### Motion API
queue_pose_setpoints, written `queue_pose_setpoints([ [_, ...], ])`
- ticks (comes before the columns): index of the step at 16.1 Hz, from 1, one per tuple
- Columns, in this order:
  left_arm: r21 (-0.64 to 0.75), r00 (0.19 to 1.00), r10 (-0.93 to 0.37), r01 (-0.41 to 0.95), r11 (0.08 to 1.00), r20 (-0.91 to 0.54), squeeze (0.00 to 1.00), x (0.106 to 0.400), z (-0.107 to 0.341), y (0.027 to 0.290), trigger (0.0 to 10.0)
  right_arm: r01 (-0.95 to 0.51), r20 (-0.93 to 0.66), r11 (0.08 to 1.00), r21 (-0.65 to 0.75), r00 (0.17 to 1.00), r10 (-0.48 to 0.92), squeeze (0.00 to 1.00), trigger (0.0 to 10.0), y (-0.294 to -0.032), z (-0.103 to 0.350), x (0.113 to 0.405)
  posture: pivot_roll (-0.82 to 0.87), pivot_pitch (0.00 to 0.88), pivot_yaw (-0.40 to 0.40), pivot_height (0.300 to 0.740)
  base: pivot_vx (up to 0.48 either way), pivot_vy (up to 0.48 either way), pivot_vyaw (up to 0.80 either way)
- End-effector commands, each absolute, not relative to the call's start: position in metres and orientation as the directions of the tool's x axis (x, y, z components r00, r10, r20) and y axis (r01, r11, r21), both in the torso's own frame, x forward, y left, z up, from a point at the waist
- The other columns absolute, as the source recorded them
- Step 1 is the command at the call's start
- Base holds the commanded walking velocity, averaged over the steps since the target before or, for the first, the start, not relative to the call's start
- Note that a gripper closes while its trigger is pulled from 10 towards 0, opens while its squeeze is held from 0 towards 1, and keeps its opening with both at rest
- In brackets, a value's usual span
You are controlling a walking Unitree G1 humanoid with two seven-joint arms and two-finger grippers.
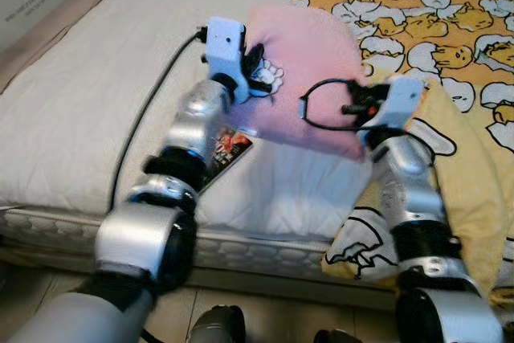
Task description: Clean up the room
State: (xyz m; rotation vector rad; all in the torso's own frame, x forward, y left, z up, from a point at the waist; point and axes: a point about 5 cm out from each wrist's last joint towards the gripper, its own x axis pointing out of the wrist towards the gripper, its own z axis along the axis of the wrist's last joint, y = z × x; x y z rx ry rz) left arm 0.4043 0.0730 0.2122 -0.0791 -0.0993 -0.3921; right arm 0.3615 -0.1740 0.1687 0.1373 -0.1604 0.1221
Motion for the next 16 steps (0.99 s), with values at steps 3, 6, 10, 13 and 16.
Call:
queue_pose_setpoints([
  [3,-0.094,0.951,-0.280,0.293,0.951,0.132,0.00,0.400,0.203,0.085,10.0,-0.049,0.150,0.990,0.134,0.988,0.029,0.00,10.0,-0.195,0.165,0.356,-0.01,0.000,0.069,0.740,0.000,0.480,0.43],
  [6,-0.062,0.949,-0.274,0.287,0.956,0.157,0.00,0.398,0.203,0.077,10.0,-0.119,0.141,0.987,0.113,0.985,0.103,0.00,10.0,-0.181,0.164,0.358,0.02,0.000,0.050,0.740,0.000,0.480,0.40],
  [10,-0.026,0.947,-0.268,0.277,0.961,0.179,0.00,0.401,0.212,0.084,10.0,-0.145,0.134,0.981,0.128,0.983,0.127,0.00,10.0,-0.174,0.161,0.362,0.04,0.000,0.055,0.740,0.000,0.480,0.40],
  [13,-0.008,0.950,-0.249,0.255,0.967,0.188,0.00,0.405,0.218,0.095,10.0,-0.175,0.118,0.978,0.117,0.980,0.161,0.00,10.0,-0.166,0.157,0.365,0.06,0.000,0.042,0.740,0.000,0.480,0.40],
  [16,0.002,0.960,-0.228,0.231,0.973,0.160,0.00,0.408,0.216,0.106,10.0,-0.196,0.100,0.976,0.092,0.977,0.186,0.00,10.0,-0.158,0.152,0.365,0.07,0.000,0.030,0.740,0.000,0.480,0.40],
])
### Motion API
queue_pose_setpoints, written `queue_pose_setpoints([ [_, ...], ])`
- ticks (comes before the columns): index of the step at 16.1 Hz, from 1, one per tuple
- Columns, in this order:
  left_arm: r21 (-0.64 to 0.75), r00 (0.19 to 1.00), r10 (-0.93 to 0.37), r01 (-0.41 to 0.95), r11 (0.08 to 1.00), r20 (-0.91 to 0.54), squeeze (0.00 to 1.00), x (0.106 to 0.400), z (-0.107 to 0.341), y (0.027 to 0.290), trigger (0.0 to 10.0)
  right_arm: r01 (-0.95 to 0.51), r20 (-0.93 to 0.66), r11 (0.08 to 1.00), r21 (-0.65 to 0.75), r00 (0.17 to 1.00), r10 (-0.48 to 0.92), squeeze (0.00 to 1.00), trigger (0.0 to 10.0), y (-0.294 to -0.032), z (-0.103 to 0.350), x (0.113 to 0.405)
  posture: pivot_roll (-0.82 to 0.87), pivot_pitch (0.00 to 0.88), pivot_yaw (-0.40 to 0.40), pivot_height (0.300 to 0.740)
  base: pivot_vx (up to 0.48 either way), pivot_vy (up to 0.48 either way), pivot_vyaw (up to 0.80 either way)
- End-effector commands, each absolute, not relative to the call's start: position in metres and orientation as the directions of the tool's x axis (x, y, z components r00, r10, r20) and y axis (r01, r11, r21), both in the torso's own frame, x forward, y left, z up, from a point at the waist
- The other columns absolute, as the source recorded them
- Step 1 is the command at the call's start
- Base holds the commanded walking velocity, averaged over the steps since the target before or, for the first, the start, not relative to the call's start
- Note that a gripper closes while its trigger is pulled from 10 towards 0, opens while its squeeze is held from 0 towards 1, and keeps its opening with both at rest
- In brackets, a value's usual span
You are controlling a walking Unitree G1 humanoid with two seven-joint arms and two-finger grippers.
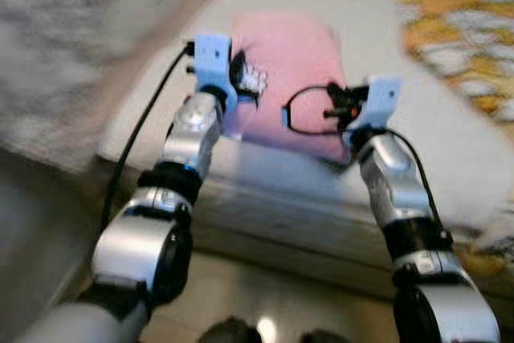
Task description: Clean up the room
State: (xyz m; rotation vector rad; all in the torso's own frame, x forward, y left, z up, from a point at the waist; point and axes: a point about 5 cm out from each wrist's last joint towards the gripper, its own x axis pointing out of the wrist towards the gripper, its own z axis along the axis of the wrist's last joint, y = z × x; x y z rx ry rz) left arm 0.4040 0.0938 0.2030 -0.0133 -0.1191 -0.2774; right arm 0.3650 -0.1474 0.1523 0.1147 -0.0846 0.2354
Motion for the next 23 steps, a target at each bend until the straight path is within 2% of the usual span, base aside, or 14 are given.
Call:
queue_pose_setpoints([
  [1,0.010,0.964,-0.215,0.216,0.976,0.155,0.00,0.408,0.215,0.109,10.0,-0.206,0.091,0.975,0.084,0.976,0.198,0.00,10.0,-0.157,0.150,0.364,0.08,0.000,0.029,0.740,0.000,0.480,0.40],
  [3,0.037,0.969,-0.205,0.202,0.979,0.138,0.00,0.409,0.212,0.111,10.0,-0.203,0.070,0.975,0.096,0.978,0.197,0.00,10.0,-0.156,0.144,0.364,0.09,0.000,0.028,0.740,0.000,0.452,0.42],
  [5,0.042,0.964,-0.227,0.223,0.974,0.135,0.00,0.408,0.210,0.112,10.0,-0.200,0.044,0.977,0.070,0.979,0.197,0.00,10.0,-0.150,0.139,0.363,0.07,0.000,0.035,0.740,0.000,0.000,0.00],
  [7,0.060,0.969,-0.221,0.215,0.975,0.112,0.00,0.409,0.207,0.114,10.0,-0.206,0.070,0.975,0.088,0.977,0.200,0.00,10.0,-0.144,0.141,0.361,0.07,0.000,0.034,0.740,0.382,0.291,0.00],
  [14,0.124,0.963,-0.232,0.215,0.969,0.140,0.00,0.410,0.212,0.122,10.0,-0.247,0.067,0.965,0.088,0.968,0.242,0.00,10.0,-0.122,0.132,0.355,0.07,0.000,0.046,0.740,0.463,0.000,0.00],
  [18,0.133,0.964,-0.225,0.207,0.969,0.142,0.00,0.411,0.215,0.124,10.0,-0.224,0.070,0.970,0.093,0.973,0.218,0.00,10.0,-0.125,0.130,0.355,0.07,0.000,0.057,0.740,0.467,0.000,-0.50],
  [21,0.148,0.970,-0.205,0.185,0.971,0.127,0.00,0.412,0.213,0.124,10.0,-0.210,0.082,0.974,0.085,0.976,0.204,0.00,10.0,-0.131,0.134,0.356,0.06,0.000,0.062,0.740,0.465,0.000,0.00],
  [23,0.107,0.974,-0.198,0.186,0.977,0.114,0.00,0.411,0.209,0.124,10.0,-0.201,0.083,0.976,0.083,0.977,0.195,0.00,10.0,-0.135,0.134,0.356,0.05,0.000,0.066,0.740,0.467,0.000,0.00],
])
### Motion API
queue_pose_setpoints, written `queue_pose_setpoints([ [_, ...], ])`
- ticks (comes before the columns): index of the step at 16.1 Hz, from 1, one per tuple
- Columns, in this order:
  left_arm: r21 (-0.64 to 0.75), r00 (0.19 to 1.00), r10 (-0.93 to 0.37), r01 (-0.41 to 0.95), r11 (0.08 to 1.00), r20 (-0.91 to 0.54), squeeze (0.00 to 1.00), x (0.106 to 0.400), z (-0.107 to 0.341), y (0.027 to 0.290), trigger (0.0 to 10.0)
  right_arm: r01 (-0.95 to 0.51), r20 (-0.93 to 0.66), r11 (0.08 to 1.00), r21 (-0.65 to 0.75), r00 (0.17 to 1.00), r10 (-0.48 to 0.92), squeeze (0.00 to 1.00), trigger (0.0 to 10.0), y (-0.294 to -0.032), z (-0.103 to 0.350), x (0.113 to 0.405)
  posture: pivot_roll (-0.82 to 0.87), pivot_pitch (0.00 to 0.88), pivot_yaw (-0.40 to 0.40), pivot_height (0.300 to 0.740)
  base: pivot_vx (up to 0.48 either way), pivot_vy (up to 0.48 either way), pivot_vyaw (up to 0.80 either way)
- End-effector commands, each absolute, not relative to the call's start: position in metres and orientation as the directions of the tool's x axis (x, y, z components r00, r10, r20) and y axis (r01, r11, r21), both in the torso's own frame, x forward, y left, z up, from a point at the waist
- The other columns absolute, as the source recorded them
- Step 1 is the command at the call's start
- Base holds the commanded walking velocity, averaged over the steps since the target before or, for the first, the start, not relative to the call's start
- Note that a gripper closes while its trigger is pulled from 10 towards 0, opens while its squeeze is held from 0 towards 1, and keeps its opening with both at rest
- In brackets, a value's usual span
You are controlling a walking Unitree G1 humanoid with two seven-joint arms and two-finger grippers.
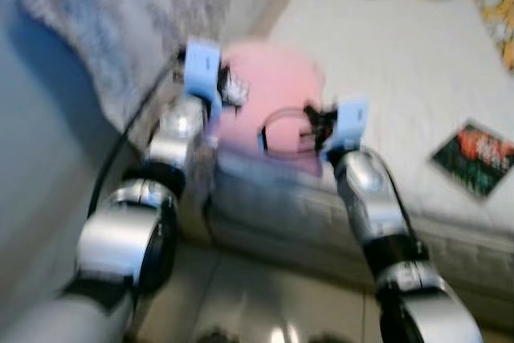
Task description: Clean up the room
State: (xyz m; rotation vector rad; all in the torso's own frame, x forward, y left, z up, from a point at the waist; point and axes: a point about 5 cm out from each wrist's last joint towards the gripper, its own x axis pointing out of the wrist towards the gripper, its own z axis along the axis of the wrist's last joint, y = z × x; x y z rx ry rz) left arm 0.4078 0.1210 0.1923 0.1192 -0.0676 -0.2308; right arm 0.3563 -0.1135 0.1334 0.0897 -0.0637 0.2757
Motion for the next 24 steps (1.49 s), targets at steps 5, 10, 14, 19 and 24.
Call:
queue_pose_setpoints([
  [5,0.099,0.969,-0.216,0.205,0.974,0.119,0.00,0.412,0.211,0.117,10.0,-0.187,0.077,0.979,0.079,0.980,0.181,0.00,10.0,-0.138,0.132,0.355,0.05,0.000,0.066,0.740,0.467,0.000,0.00],
  [10,0.060,0.982,-0.168,0.163,0.985,0.088,0.00,0.412,0.205,0.116,10.0,-0.174,0.049,0.982,0.068,0.984,0.171,0.00,10.0,-0.146,0.130,0.358,0.05,0.000,0.059,0.740,0.466,0.000,0.00],
  [14,0.041,0.986,-0.145,0.142,0.989,0.080,0.00,0.413,0.205,0.119,10.0,-0.174,0.044,0.983,0.055,0.984,0.172,0.00,10.0,-0.148,0.131,0.357,0.04,0.000,0.045,0.740,0.468,0.000,0.00],
  [19,0.056,0.994,-0.057,0.052,0.997,0.088,0.00,0.414,0.206,0.124,10.0,-0.259,-0.044,0.966,-0.018,0.965,0.258,0.00,10.0,-0.152,0.124,0.368,0.06,0.046,-0.010,0.740,0.465,0.000,0.00],
  [24,0.038,0.990,0.106,-0.103,0.994,-0.094,0.00,0.397,0.144,0.144,10.0,-0.488,-0.376,0.853,-0.185,0.837,0.397,0.00,10.0,-0.119,0.074,0.357,0.05,0.201,-0.095,0.740,0.172,0.000,0.00],
])
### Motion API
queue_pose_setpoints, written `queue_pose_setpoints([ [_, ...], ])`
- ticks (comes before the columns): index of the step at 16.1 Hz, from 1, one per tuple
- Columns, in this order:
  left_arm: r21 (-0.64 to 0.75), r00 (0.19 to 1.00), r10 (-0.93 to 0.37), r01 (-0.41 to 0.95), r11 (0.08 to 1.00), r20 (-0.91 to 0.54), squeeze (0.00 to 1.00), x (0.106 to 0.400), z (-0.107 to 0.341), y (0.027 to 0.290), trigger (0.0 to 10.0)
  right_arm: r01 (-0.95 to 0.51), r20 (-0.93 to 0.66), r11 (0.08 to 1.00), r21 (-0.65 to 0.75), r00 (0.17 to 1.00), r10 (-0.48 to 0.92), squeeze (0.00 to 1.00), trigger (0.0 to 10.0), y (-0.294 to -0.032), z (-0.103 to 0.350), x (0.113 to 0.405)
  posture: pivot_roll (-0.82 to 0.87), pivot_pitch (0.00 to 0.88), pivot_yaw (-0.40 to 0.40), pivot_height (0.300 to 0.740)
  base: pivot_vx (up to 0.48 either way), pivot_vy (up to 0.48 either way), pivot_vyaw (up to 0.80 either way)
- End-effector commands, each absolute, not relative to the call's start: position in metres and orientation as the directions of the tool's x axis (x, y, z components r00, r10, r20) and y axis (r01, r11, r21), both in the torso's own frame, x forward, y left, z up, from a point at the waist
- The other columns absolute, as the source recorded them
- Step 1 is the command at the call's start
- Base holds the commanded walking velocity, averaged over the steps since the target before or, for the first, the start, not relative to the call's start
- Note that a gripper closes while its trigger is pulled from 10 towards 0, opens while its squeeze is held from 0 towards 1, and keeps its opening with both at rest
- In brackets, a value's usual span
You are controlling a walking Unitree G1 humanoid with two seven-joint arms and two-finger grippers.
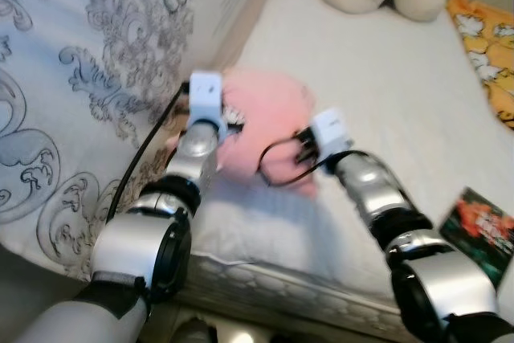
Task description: Clean up the room
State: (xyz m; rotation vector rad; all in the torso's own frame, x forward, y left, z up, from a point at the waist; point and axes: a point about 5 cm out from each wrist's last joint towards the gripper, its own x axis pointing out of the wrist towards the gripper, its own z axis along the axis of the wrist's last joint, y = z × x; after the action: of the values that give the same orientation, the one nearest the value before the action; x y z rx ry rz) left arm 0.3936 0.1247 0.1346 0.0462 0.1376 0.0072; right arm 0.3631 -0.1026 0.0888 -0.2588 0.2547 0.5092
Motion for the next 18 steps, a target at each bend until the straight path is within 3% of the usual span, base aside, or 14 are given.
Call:
queue_pose_setpoints([
  [1,0.080,0.989,0.090,-0.081,0.994,-0.118,0.00,0.396,0.139,0.141,10.0,-0.491,-0.404,0.848,-0.197,0.829,0.386,0.00,10.0,-0.116,0.067,0.354,0.05,0.217,-0.097,0.740,0.000,0.000,0.00],
  [4,0.089,0.985,0.137,-0.128,0.988,-0.103,0.00,0.399,0.148,0.155,10.0,-0.495,-0.376,0.849,-0.185,0.834,0.404,0.00,10.0,-0.102,0.069,0.354,0.04,0.222,-0.094,0.740,0.000,0.000,0.00],
  [7,0.104,0.980,0.177,-0.186,0.977,0.088,0.00,0.411,0.197,0.167,10.0,-0.432,-0.162,0.866,-0.252,0.901,0.402,0.00,10.0,-0.097,0.119,0.379,0.08,0.202,-0.090,0.740,0.000,0.000,0.00],
  [9,0.063,0.959,0.245,-0.256,0.965,0.144,0.00,0.411,0.207,0.178,10.0,-0.399,-0.102,0.879,-0.259,0.917,0.386,0.00,10.0,-0.102,0.134,0.385,0.09,0.191,-0.089,0.740,0.000,0.000,0.00],
  [11,-0.001,0.925,0.363,-0.365,0.931,0.112,0.00,0.402,0.188,0.197,10.0,-0.385,-0.117,0.883,-0.268,0.923,0.367,0.00,10.0,-0.110,0.130,0.385,0.10,0.186,-0.092,0.740,0.000,0.000,0.00],
  [14,0.092,0.938,0.347,-0.344,0.934,-0.011,0.00,0.388,0.145,0.199,10.0,-0.381,-0.234,0.859,-0.344,0.920,0.314,0.00,10.0,-0.121,0.105,0.376,0.11,0.194,-0.109,0.740,0.000,0.000,0.00],
  [15,0.150,0.947,0.318,-0.309,0.939,-0.040,0.00,0.386,0.137,0.198,10.0,-0.390,-0.284,0.866,-0.312,0.909,0.307,0.00,10.0,-0.121,0.093,0.370,0.12,0.196,-0.114,0.740,0.000,0.000,0.00],
  [18,0.136,0.968,0.247,-0.238,0.962,-0.054,0.00,0.390,0.148,0.211,10.0,-0.404,-0.326,0.894,-0.195,0.886,0.329,0.00,10.0,-0.106,0.076,0.360,0.10,0.206,-0.117,0.740,0.000,0.000,0.00],
])
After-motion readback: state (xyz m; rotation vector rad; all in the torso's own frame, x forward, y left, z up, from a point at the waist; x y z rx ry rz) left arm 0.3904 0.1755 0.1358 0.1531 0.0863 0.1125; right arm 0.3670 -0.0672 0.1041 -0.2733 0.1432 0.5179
